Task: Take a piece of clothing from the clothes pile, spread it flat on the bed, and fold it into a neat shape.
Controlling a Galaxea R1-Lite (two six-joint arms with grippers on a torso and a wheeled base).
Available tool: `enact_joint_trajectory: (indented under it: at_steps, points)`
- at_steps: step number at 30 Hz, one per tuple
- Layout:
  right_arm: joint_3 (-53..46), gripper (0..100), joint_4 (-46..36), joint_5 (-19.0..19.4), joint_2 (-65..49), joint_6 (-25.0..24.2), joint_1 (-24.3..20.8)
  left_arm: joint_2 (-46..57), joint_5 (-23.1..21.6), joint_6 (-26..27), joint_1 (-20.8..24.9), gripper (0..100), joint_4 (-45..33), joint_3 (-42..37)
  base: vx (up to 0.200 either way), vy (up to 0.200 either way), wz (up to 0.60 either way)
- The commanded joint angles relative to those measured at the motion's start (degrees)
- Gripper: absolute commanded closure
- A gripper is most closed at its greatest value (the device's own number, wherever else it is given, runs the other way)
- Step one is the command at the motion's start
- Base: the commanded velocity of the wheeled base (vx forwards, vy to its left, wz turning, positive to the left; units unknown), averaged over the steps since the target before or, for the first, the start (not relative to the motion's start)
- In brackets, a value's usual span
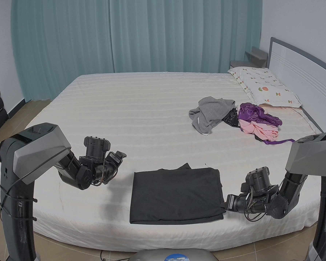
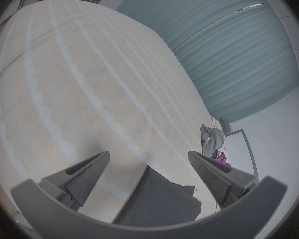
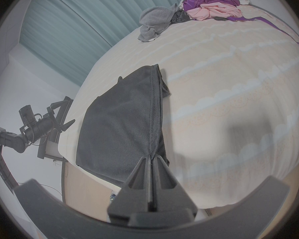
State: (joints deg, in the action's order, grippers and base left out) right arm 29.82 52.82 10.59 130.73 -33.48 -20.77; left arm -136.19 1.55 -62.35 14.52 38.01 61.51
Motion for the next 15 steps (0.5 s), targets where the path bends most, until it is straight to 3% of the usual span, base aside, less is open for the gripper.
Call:
enact_joint_trajectory:
  at_steps: [1,11,12,15]
  points:
    - [-0.55,100,0.18,0.04,-0.3,-0.19,0.03,0.05,0.03,-0.05,-0.02,0,0.05,0.1,0.0,0.0,0.0]
    - [-1.34,100,0.18,-0.05,-1.01,-0.19,0.21,0.05,0.03,-0.05,-0.02,0,-0.04,0.1,0.0,0.0,0.0]
    - [-1.34,0,0.26,0.04,-1.01,-0.19,0.21,0.14,0.03,-0.05,-0.02,0,-0.04,0.1,0.0,0.0,0.0]
    - [-1.34,0,0.7,0.13,-1.18,-0.45,0.29,0.23,0.03,-0.05,-0.02,0,-0.22,0.01,0.0,0.0,0.0]
